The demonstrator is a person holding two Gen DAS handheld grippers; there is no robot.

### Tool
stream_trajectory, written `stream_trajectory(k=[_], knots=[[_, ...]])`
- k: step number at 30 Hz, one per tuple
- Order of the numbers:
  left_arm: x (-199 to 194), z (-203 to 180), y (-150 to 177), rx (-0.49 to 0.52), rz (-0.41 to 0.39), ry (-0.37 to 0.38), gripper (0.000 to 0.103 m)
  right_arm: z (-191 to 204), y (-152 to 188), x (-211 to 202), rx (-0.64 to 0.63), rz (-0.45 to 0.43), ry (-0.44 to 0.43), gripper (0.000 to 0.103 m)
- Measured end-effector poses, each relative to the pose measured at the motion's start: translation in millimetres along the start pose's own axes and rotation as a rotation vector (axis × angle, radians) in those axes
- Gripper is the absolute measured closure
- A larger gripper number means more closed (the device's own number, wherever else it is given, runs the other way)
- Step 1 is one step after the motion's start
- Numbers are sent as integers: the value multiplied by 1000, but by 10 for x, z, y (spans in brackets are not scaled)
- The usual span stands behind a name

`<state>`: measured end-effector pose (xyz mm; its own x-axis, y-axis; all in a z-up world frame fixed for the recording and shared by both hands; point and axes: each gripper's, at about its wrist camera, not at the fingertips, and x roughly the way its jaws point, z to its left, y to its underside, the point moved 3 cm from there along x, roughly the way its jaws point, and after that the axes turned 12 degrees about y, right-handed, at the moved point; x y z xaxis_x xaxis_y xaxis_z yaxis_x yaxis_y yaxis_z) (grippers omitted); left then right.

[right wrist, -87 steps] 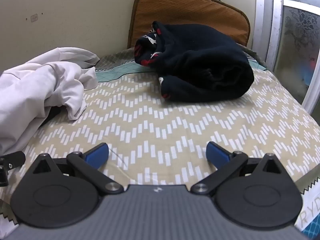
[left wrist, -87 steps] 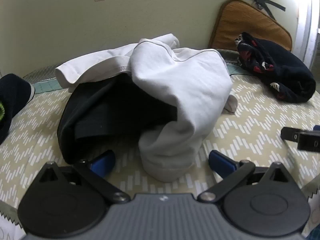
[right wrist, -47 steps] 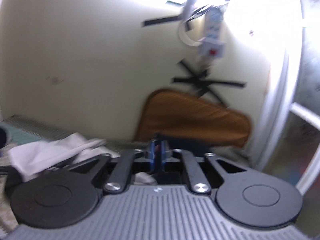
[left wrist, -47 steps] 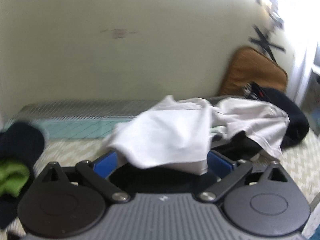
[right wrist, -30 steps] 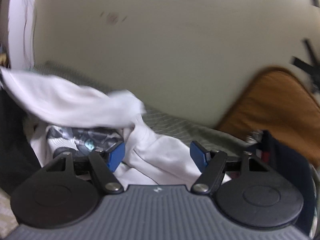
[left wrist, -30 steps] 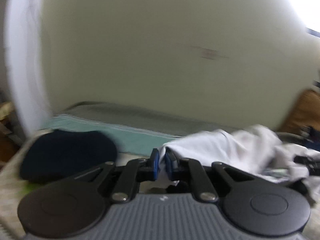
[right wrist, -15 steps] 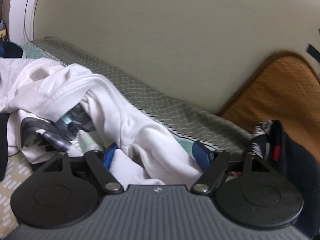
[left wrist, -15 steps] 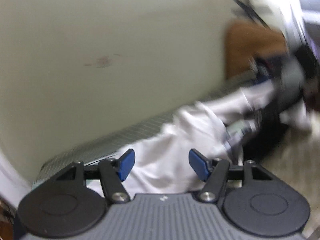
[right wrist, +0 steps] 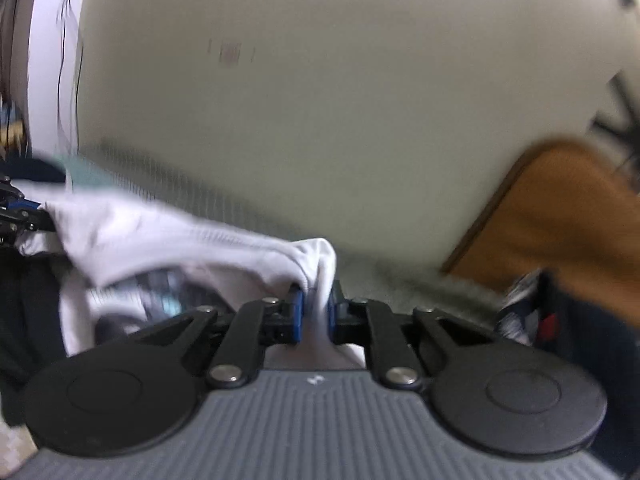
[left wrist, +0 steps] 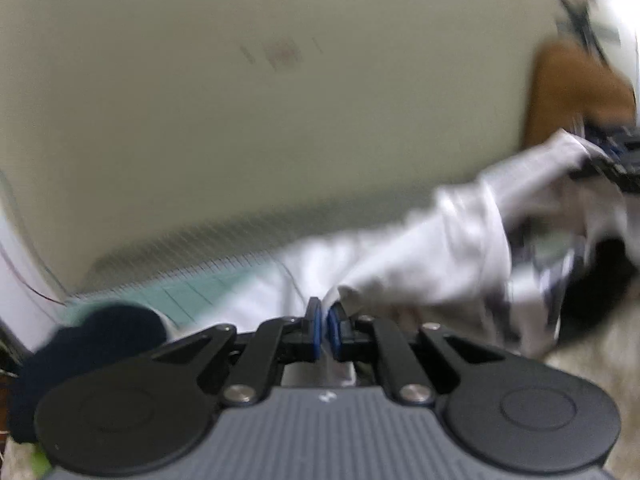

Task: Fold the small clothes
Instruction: 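Lift the held T-shirt high with both grippers and shake it out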

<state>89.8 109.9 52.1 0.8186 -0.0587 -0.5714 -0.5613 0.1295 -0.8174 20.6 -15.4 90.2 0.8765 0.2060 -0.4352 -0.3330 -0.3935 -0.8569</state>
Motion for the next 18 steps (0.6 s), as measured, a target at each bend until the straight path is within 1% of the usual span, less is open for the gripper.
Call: stream_trajectory(k=[3, 6, 8, 9, 11, 13, 14, 15, 16, 17, 18], knots=[[-570, 75, -263, -39, -178, -15, 98, -43, -213, -667, 53, -103, 46, 90], [-1168, 69, -487, -75, -337, 2, 98, -17, -445, -1433, 94, -224, 97, 90], [-1602, 7, -613, -84, -438, 3, 98, 20, -590, -2109, 111, -325, 122, 90], [-1858, -36, -671, -84, -497, 1, 98, -31, -595, -2451, 113, -373, 135, 90], [-2323, -113, -751, -83, -600, -4, 98, 140, -777, -3093, 113, -470, 167, 90], [-2802, -186, -806, -81, -698, -10, 98, 191, -933, -3709, 105, -550, 189, 90], [-3058, -226, -833, -79, -748, -14, 98, 232, -995, -3878, 100, -585, 199, 90], [-3277, -251, -849, -76, -787, -20, 98, 137, -1013, -3949, 94, -623, 204, 90], [-3514, -287, -880, -67, -825, -36, 98, 160, -1066, -4198, 84, -664, 215, 90], [-3732, -341, -903, -55, -856, -54, 98, -35, -1055, -4134, 77, -697, 221, 90], [-3859, -396, -951, -42, -883, -65, 98, -107, -1135, -4302, 67, -734, 235, 90]])
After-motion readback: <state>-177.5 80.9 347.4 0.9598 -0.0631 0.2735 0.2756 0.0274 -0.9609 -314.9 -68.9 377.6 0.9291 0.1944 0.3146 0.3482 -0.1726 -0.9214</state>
